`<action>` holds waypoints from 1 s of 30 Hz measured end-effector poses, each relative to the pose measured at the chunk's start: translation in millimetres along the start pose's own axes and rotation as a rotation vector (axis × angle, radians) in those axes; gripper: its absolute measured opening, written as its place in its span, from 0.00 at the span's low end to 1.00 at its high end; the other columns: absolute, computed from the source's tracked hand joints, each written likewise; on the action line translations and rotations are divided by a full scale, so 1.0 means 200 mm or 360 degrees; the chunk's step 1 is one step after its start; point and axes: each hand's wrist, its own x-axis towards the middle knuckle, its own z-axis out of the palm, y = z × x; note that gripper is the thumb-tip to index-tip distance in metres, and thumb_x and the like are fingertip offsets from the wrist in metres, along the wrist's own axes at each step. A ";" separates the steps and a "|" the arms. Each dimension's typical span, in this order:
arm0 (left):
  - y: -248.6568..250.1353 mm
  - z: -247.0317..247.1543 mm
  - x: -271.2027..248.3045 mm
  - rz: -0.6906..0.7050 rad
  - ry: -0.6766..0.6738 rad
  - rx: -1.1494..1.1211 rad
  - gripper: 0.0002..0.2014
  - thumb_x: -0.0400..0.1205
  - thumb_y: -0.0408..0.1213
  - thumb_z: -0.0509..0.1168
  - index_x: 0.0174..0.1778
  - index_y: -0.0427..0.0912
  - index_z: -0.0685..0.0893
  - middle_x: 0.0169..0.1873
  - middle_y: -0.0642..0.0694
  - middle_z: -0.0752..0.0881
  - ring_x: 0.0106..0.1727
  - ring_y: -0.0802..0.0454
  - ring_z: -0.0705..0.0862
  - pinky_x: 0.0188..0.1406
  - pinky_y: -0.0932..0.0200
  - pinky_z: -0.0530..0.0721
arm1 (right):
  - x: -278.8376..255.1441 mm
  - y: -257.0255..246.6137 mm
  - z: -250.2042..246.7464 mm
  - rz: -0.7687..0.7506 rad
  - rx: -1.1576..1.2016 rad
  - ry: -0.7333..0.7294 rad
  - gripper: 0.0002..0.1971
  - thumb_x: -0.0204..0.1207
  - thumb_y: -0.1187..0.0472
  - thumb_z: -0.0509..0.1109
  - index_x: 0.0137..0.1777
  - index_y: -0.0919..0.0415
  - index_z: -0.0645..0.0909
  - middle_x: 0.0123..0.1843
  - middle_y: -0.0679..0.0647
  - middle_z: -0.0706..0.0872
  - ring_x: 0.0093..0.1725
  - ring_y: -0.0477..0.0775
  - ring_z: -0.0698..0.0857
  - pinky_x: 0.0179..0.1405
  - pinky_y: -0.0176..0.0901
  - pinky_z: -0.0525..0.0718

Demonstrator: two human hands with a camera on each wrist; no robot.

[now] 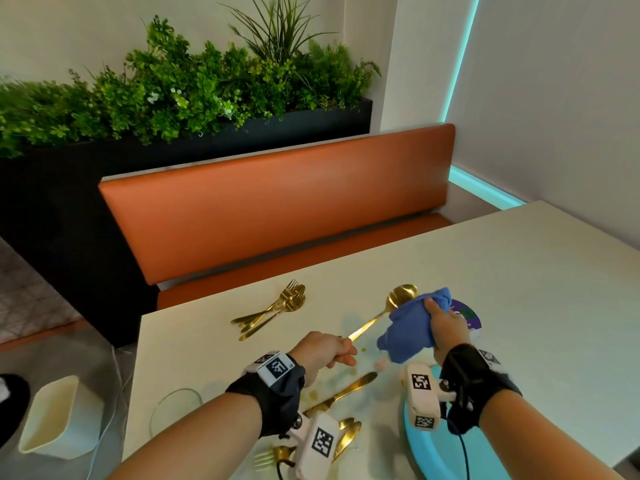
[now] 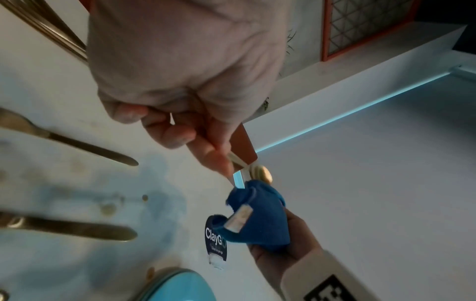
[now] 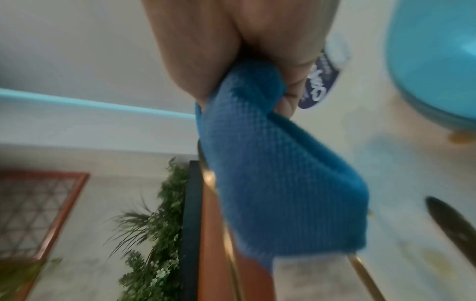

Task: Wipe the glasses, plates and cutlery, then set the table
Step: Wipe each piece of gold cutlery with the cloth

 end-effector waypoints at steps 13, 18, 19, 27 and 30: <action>-0.05 0.21 0.07 0.0063 -0.0037 -0.0051 0.15 0.80 0.32 0.59 0.25 0.42 0.75 0.26 0.49 0.80 0.25 0.59 0.78 0.32 0.67 0.72 | -0.19 0.02 0.15 -0.0007 -0.0094 -0.0616 0.11 0.78 0.54 0.67 0.40 0.61 0.81 0.36 0.60 0.85 0.37 0.58 0.83 0.45 0.50 0.82; -0.08 0.18 0.07 0.0099 -0.0102 -0.0107 0.13 0.82 0.27 0.60 0.32 0.42 0.76 0.30 0.50 0.80 0.30 0.59 0.79 0.30 0.71 0.80 | -0.24 0.05 0.16 -0.0179 -0.0419 -0.0759 0.08 0.77 0.57 0.68 0.37 0.57 0.81 0.38 0.59 0.86 0.42 0.58 0.84 0.52 0.52 0.84; -0.08 0.18 0.06 0.0095 -0.0143 -0.0047 0.12 0.83 0.27 0.61 0.33 0.43 0.77 0.31 0.50 0.80 0.30 0.60 0.80 0.33 0.71 0.81 | -0.24 0.04 0.16 -0.0237 -0.0499 -0.0759 0.09 0.78 0.57 0.67 0.36 0.55 0.80 0.39 0.58 0.86 0.42 0.57 0.83 0.51 0.50 0.83; 0.02 -0.02 0.18 0.0347 0.0457 0.0561 0.13 0.83 0.39 0.60 0.57 0.40 0.86 0.61 0.43 0.86 0.65 0.44 0.81 0.64 0.57 0.76 | -0.25 -0.01 0.18 -0.0459 -0.1255 -0.0970 0.11 0.81 0.57 0.61 0.36 0.55 0.76 0.48 0.60 0.84 0.46 0.53 0.79 0.48 0.42 0.76; 0.05 -0.02 0.21 0.0246 0.0370 0.0418 0.14 0.81 0.41 0.63 0.47 0.35 0.89 0.53 0.38 0.89 0.59 0.40 0.85 0.55 0.54 0.80 | -0.27 -0.01 0.25 -0.0488 -0.1290 -0.1025 0.07 0.80 0.56 0.62 0.43 0.58 0.78 0.56 0.64 0.86 0.47 0.53 0.79 0.52 0.43 0.77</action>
